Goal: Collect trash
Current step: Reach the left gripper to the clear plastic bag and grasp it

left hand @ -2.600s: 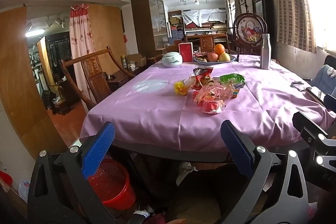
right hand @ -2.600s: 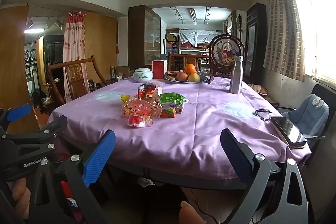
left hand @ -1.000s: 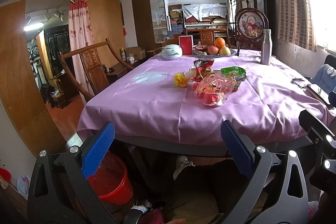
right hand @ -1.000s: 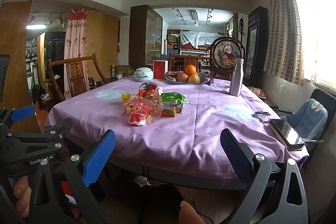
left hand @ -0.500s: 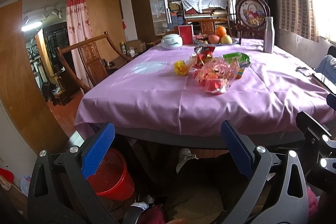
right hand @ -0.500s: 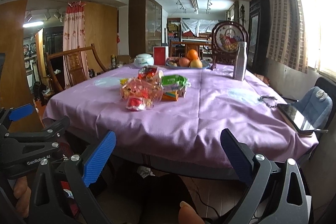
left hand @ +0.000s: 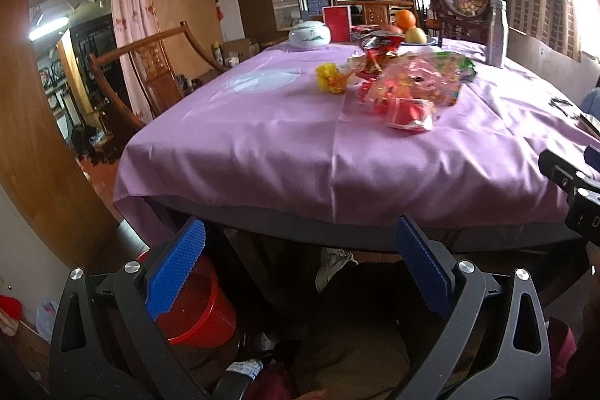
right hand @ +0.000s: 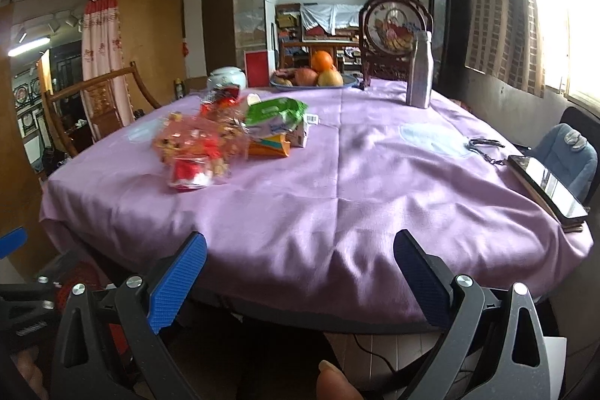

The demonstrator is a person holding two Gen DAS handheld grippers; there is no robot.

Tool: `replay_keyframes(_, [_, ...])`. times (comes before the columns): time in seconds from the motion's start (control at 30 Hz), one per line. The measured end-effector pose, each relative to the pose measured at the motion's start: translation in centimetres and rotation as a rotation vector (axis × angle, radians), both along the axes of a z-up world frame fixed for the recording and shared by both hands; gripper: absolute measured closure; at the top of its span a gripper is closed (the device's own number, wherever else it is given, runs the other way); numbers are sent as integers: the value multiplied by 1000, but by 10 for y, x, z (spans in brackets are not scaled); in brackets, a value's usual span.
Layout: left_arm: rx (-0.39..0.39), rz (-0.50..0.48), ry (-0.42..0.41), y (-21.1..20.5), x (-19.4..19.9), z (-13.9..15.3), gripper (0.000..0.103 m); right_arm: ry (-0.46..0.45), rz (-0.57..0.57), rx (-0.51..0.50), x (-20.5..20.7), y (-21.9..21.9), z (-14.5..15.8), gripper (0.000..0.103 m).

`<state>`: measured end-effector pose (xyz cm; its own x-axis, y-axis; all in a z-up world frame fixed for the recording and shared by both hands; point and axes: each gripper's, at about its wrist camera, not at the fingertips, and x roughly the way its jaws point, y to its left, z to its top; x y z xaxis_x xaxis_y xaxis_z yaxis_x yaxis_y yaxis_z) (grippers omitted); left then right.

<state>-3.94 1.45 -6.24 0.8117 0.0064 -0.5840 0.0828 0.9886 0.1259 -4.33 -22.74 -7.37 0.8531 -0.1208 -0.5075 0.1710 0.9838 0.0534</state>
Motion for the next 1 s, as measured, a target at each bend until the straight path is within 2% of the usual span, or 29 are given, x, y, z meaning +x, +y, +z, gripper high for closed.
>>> replay_keyframes(0.2, [-51,-36,29,-3,39,9,6,76,-17,-68,34,-13,-14,6])
replay_keyframes(0.4, [-84,-153,22,-36,76,26,6,106,-35,-7,62,-28,-23,5])
replay_keyframes(0.5, [-104,-238,48,-57,94,30,6,92,-43,-27,67,-28,-26,5])
replay_keyframes(0.6, [-91,-297,71,-80,113,29,6,82,-37,-38,69,-28,-28,4])
replay_keyframes(0.73, [-42,-336,122,-108,144,19,6,54,-26,-41,71,-33,-30,4])
replay_keyframes(0.87, [-53,-322,180,-115,166,13,6,28,-5,-57,69,-35,-32,4])
replay_keyframes(0.9, [-73,-314,178,-113,169,14,13,19,-1,-55,68,-35,-33,4])
replay_keyframes(0.93, [-110,-317,173,-107,170,19,29,15,5,-57,67,-35,-33,4])
replay_keyframes(1.0, [-180,-343,182,-97,172,30,51,8,16,-57,66,-36,-33,4])
